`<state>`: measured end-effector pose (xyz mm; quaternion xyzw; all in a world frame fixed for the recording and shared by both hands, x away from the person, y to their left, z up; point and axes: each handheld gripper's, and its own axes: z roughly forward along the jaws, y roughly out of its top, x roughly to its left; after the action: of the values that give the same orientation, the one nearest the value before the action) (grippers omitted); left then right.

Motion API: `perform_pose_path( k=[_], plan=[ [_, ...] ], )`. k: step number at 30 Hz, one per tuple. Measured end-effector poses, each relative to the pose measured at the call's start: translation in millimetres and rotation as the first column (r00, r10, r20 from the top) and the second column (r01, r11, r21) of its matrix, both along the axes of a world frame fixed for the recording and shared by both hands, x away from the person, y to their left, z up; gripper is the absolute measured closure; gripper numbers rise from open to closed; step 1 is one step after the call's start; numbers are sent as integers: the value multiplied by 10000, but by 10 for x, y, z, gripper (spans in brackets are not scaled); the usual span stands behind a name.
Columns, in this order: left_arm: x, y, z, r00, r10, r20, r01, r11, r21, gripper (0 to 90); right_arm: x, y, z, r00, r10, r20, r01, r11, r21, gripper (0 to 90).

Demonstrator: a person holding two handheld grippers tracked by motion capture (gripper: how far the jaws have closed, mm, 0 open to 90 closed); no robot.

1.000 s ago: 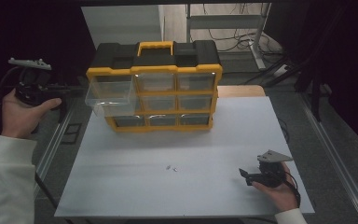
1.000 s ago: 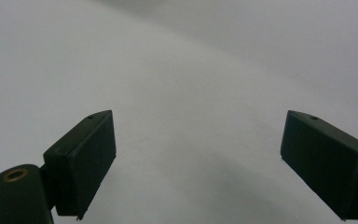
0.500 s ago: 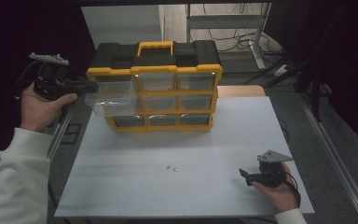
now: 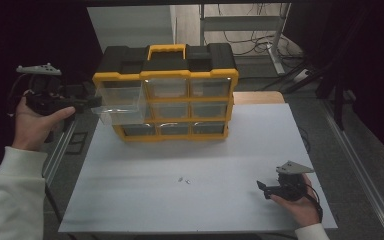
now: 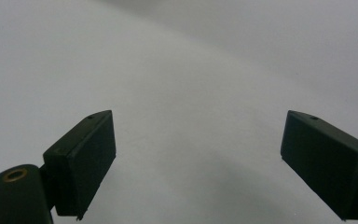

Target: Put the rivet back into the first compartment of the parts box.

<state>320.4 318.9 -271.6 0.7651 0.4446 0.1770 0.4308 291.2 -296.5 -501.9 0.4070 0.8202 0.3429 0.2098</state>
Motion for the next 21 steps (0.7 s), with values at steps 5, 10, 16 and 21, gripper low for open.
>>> perform_pose_path(
  k=[5,10,16,21],
  plan=[
    [-115,124,-109,10000,-13,1,13,9999,-149,118,8,-1,-6,10000,-15,-19,15,10000,-34,105],
    [-201,192,-269,10000,34,-79,-35,9998,-213,118,1,4,-4,10000,-25,-17,25,10000,-41,105],
    [-291,193,-578,9994,234,-268,-233,9997,63,135,2,5,-5,10000,-39,10,39,10000,-38,105],
    [-317,147,-866,9982,164,-574,-143,9992,360,142,2,10,-9,10000,-42,-9,42,10000,-73,105]
  ],
)
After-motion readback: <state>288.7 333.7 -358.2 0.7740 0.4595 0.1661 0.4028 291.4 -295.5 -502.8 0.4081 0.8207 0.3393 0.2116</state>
